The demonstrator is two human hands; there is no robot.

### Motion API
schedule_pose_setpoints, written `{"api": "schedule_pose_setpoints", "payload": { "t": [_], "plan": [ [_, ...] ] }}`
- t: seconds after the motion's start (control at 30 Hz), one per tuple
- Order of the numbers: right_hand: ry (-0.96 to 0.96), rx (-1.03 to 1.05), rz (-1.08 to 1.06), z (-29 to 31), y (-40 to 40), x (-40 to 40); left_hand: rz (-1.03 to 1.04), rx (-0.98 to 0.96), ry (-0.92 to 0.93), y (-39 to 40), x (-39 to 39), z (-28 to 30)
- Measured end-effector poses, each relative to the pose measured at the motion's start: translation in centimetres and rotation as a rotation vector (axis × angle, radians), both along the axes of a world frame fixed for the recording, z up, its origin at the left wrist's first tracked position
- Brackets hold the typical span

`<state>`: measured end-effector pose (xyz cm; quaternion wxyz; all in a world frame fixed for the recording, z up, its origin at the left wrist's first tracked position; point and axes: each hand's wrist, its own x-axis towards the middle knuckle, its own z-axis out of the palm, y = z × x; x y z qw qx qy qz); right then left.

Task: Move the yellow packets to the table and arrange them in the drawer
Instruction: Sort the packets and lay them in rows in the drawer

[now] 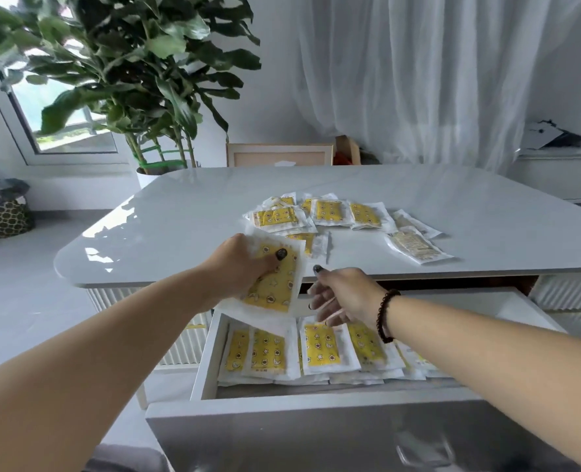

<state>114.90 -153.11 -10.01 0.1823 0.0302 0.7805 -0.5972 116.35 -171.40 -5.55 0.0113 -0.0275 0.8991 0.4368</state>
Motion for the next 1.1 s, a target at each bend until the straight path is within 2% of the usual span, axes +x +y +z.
{"api": "schedule_pose_setpoints", "payload": {
  "t": [0.1, 0.23, 0.37, 0.53, 0.63, 0.8, 0.97, 1.03, 1.1],
  "plan": [
    [0.044, -0.075, 0.035, 3.8, 0.2, 2.3, 0.091, 0.193, 0.020, 1.2, 0.4, 0.5],
    [0.065, -0.199, 0.057, 4.9, 1.2, 4.9, 0.196, 0.471, 0.043, 3.3, 1.4, 1.2],
    [0.048, -0.262, 0.115, 4.1, 2.4, 6.1, 0.214, 0.505, 0.045, 5.3, 2.8, 0.6],
    [0.070, -0.140, 0.198, 5.6, 5.6, 4.5, 0.121, 0.726, -0.009, 5.7, 3.5, 0.8],
    [0.062, -0.126, 0.198, 7.0, 7.8, 3.4, 0.039, 0.736, -0.038, 4.8, 3.3, 1.3],
    [0.003, -0.278, 0.028, 7.5, 9.1, 2.0, -0.117, 0.628, -0.189, 5.6, 3.5, 0.1],
    [0.028, -0.550, -0.245, 5.6, 8.0, 2.0, 0.091, 0.883, -0.117, 8.7, 3.2, -1.7],
    [0.055, -0.534, -0.308, 4.5, 7.0, 2.4, 0.136, 0.951, -0.092, 9.9, 3.4, -2.4],
    [0.098, -0.456, -0.385, 3.2, 6.3, 2.3, 0.158, 0.913, -0.073, 11.1, 3.6, -3.3]
  ]
}}
